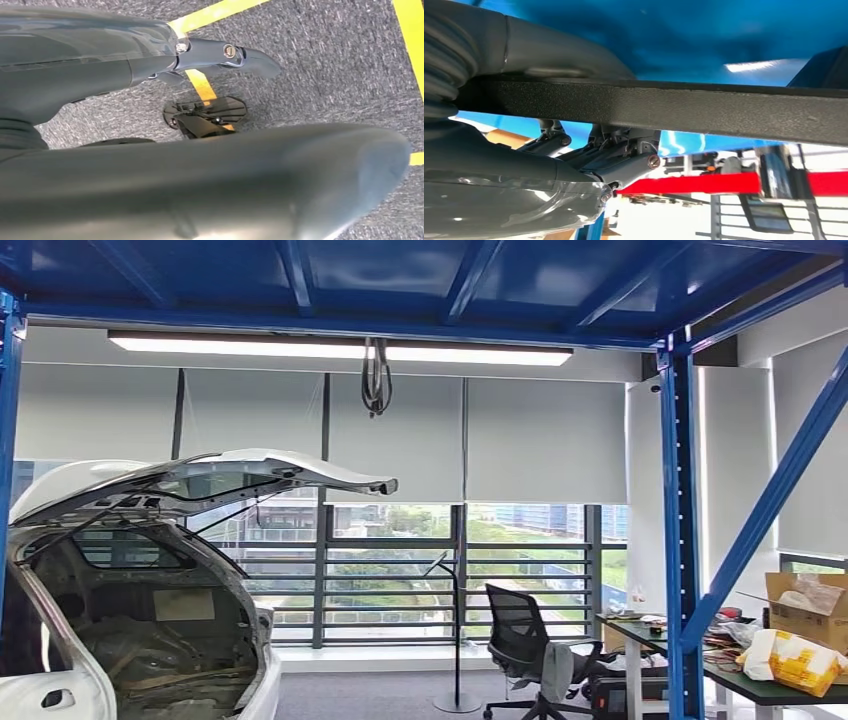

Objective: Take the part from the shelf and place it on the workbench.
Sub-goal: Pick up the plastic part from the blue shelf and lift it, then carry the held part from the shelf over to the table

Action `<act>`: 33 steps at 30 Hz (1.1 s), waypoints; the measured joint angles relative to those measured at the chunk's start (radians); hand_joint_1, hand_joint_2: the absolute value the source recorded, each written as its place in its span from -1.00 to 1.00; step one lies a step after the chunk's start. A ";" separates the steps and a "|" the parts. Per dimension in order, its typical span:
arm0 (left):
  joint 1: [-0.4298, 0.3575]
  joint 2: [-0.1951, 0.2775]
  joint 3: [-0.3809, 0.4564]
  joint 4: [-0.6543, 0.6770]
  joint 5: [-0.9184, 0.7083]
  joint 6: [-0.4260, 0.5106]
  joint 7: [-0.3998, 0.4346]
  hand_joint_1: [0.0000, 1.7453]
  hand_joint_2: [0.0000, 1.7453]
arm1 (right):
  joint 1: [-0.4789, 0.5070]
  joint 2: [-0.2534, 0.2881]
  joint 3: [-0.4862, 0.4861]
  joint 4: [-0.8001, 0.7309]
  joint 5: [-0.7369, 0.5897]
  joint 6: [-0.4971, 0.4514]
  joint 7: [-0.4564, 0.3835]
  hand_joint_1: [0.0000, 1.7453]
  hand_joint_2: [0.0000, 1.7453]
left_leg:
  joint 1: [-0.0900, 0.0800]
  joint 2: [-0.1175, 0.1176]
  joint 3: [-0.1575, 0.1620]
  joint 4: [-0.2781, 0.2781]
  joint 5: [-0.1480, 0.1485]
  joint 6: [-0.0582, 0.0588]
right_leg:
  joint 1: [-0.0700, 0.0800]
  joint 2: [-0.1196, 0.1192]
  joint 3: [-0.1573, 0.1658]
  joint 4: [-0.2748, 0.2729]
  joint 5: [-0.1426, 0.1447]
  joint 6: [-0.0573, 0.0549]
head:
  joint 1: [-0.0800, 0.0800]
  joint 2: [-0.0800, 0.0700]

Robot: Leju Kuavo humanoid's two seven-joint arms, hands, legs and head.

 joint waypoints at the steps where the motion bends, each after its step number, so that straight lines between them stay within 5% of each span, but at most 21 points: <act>1: -0.001 0.001 -0.001 0.000 0.000 0.002 0.000 -1.00 -1.00 | 0.003 0.000 0.000 -0.015 -0.007 0.001 -0.007 1.00 1.00 | 0.000 0.000 0.000 0.000 0.000 0.000 | 0.000 0.000 0.000 0.000 0.000 0.000 | 0.000 0.000; 10: -0.019 0.004 -0.010 0.000 0.020 0.004 -0.033 -1.00 -1.00 | 0.040 0.008 0.019 -0.232 -0.143 0.050 -0.069 1.00 1.00 | 0.000 0.000 -0.002 0.000 0.000 0.000 | 0.000 0.000 -0.002 0.000 0.000 0.000 | 0.000 0.000; 15: -0.031 0.004 -0.010 0.000 0.042 0.002 -0.058 -1.00 -1.00 | 0.072 0.016 0.050 -0.387 -0.398 0.159 -0.131 1.00 1.00 | 0.000 0.000 -0.003 0.000 0.000 0.000 | 0.000 0.000 -0.002 0.000 0.000 0.000 | 0.000 0.000; 25: -0.033 0.013 -0.010 0.000 0.090 0.017 -0.042 -1.00 -1.00 | 0.196 0.029 0.219 -0.764 -1.140 0.352 -0.238 1.00 1.00 | 0.001 0.000 -0.004 0.000 0.000 0.000 | 0.000 0.000 -0.004 0.000 0.000 0.000 | 0.000 0.000; 33: -0.028 0.025 -0.011 0.000 0.102 0.014 -0.064 -1.00 -1.00 | 0.235 0.012 0.387 -0.921 -1.287 0.383 -0.303 1.00 1.00 | 0.000 0.000 -0.004 0.000 0.000 0.000 | 0.000 0.000 -0.004 0.000 0.000 0.000 | 0.000 0.000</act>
